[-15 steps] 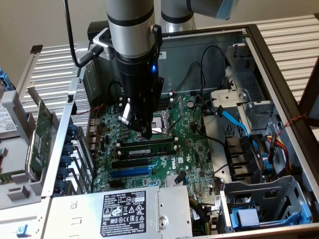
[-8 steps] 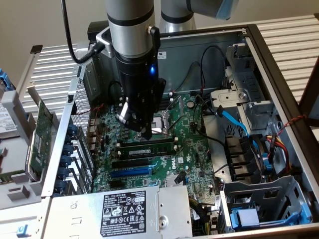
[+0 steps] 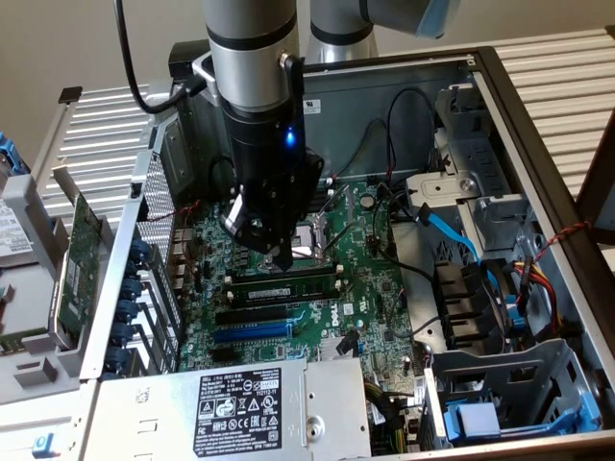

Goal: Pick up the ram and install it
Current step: 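Press down the ram until it locks into place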

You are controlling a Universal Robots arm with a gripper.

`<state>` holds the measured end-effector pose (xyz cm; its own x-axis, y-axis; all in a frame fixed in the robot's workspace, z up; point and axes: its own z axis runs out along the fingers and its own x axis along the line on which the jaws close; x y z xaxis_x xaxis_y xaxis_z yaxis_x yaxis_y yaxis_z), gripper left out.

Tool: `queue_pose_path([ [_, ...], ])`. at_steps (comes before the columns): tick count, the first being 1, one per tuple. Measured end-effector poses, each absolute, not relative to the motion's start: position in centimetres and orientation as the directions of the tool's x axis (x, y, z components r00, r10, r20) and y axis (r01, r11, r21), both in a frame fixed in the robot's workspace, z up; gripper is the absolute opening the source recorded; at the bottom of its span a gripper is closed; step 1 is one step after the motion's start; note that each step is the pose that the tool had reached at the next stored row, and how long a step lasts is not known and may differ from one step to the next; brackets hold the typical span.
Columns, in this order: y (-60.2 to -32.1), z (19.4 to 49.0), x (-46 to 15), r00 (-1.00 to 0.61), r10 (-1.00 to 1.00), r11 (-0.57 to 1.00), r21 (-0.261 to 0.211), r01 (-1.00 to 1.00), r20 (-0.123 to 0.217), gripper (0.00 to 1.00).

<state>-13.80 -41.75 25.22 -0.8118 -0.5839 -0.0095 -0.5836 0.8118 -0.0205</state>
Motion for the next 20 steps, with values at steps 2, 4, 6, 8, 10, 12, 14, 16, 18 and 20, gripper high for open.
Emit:
queue_pose_path([
  [2,-41.75,25.21,-13.8,-0.829,-0.559,0.829,-0.021,-0.558,-0.009,0.11],
  [4,-41.75,25.21,-13.8,-0.846,-0.534,0.846,-0.02,-0.533,-0.009,0.11],
  [6,-41.75,25.21,-13.8,-0.861,-0.509,0.861,-0.02,-0.509,-0.009,0.11],
  [8,-41.75,25.2,-13.8,-0.875,-0.483,0.875,-0.02,-0.483,-0.009,0.11],
  [10,-41.75,25.2,-13.8,-0.889,-0.458,0.889,-0.02,-0.457,-0.009,0.11],
  [12,-41.75,25.19,-13.8,-0.902,-0.431,0.902,-0.02,-0.431,-0.009,0.11],
  [14,-41.75,25.19,-13.8,-0.915,-0.404,0.915,-0.02,-0.404,-0.009,0.11],
  [16,-41.75,25.19,-13.8,-0.926,-0.378,0.926,-0.02,-0.377,-0.009,0.11],
  [18,-41.75,25.18,-13.79,-0.937,-0.349,0.937,-0.02,-0.348,-0.009,0.11],
  [20,-41.75,25.18,-13.79,-0.947,-0.32,0.947,-0.02,-0.32,-0.009,0.11],
])
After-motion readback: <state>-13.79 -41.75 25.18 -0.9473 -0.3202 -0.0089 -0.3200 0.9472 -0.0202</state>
